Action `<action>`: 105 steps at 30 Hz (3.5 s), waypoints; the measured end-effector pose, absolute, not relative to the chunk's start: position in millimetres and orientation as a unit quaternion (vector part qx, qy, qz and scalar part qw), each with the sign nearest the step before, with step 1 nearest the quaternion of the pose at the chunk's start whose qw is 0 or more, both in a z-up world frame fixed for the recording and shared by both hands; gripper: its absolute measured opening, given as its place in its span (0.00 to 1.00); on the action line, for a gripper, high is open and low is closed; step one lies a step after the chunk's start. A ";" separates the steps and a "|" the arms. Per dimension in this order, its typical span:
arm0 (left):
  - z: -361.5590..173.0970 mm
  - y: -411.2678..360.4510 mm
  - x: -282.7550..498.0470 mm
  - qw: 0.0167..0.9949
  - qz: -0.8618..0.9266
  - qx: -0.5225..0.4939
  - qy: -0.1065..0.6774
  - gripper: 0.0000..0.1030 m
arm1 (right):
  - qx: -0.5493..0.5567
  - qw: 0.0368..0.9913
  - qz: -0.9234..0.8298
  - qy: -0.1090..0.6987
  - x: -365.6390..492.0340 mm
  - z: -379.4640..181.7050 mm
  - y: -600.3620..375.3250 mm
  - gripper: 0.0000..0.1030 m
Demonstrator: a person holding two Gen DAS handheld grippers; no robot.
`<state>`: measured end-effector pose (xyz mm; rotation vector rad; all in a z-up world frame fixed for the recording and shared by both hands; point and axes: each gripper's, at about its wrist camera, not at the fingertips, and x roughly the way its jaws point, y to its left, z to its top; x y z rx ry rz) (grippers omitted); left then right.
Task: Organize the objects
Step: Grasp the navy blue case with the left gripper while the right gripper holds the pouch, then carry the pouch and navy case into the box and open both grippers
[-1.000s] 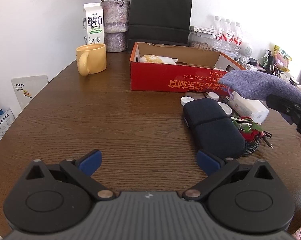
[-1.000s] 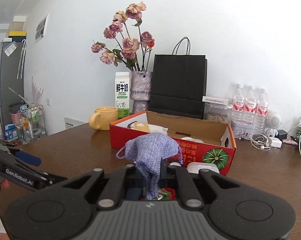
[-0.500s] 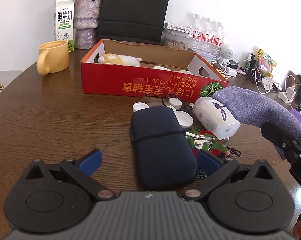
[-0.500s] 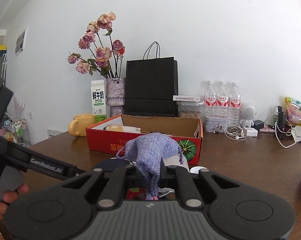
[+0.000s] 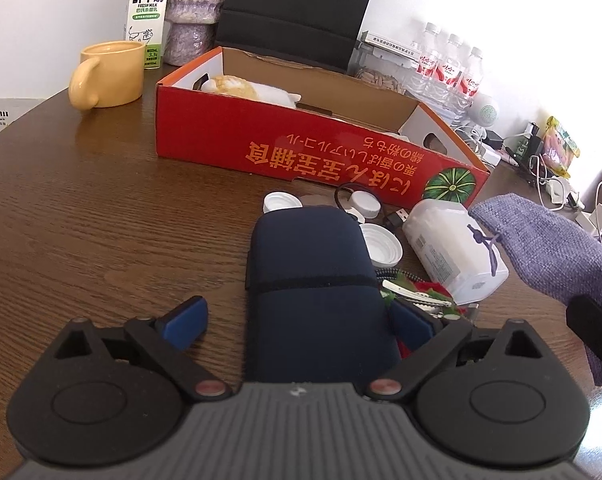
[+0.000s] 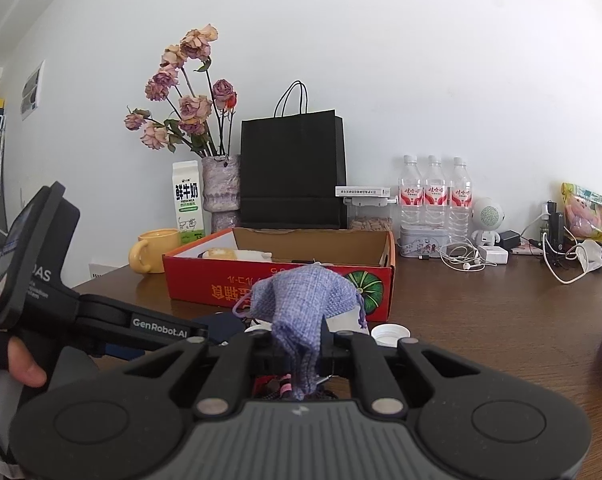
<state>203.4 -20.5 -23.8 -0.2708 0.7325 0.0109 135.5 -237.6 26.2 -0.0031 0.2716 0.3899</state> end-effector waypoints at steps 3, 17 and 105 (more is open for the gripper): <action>-22.6 -24.6 201.7 0.926 -0.008 -0.136 0.352 0.72 | -0.001 0.972 0.193 0.135 136.7 26.5 -236.1 0.09; 7.9 -2.4 171.4 0.949 0.007 -0.107 0.297 0.61 | 0.002 0.972 0.194 0.130 137.7 28.4 -235.3 0.09; 43.9 7.4 324.3 0.983 0.014 -0.063 0.174 1.00 | -0.030 0.966 0.170 0.193 361.6 52.2 -183.1 1.00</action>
